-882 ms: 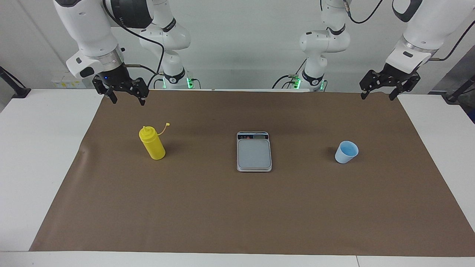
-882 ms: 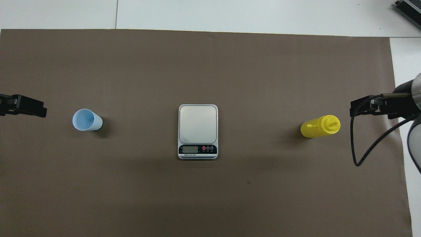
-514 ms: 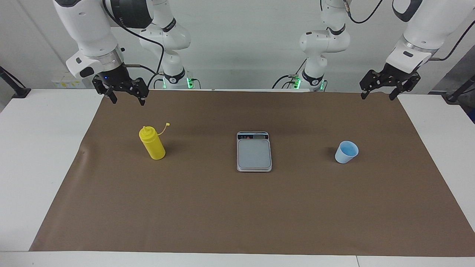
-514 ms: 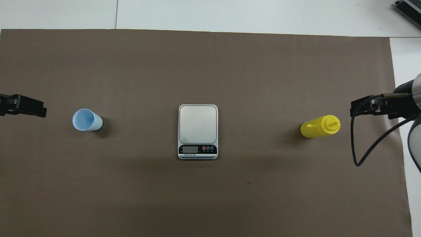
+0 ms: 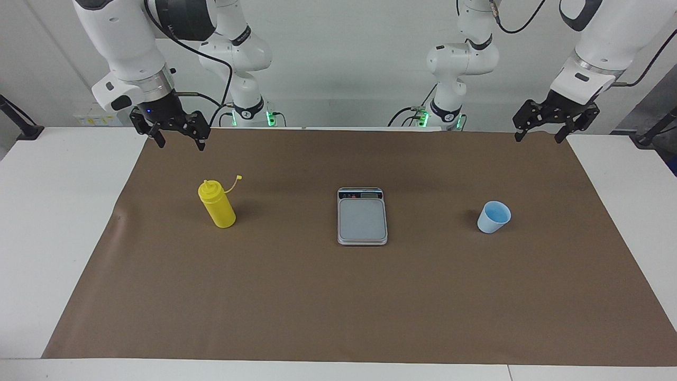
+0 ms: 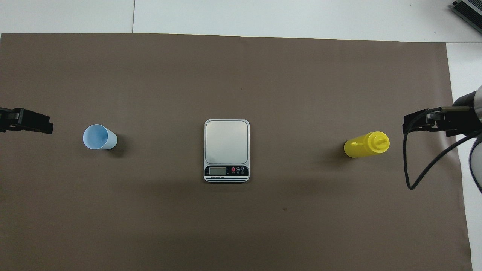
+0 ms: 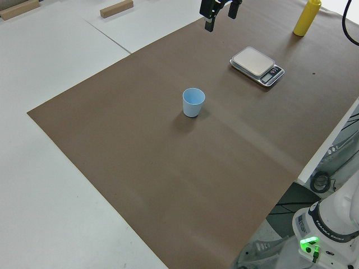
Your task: Pour seasoning into cup on scale with both arms
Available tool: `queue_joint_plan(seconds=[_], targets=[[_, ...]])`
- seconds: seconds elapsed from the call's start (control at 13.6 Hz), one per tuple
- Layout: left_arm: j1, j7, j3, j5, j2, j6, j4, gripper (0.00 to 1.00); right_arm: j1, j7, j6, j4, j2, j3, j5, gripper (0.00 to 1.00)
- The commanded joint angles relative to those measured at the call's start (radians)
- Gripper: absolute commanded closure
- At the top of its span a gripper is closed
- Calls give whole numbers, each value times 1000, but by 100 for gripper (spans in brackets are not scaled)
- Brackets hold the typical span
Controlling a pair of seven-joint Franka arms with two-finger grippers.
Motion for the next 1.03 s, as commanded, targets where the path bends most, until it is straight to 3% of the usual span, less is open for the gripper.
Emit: queue_joint_plan(seconds=[0.0,0.29,0.66,0.96], targets=[[17,0,-2,7,0,41,-21,0,-9,-18,2,-22,-22,3,8,0],[61,0,-2,7,64,169,-70,0,-7,-19,10,-21,-22,4,8,0],[100,-1,-2,6,104,425,-271,0,0,-15,14,-22,-22,4,10,0],[103,-7,-2,4,95,585,-426,0,-3,-19,13,-24,-22,4,10,0]])
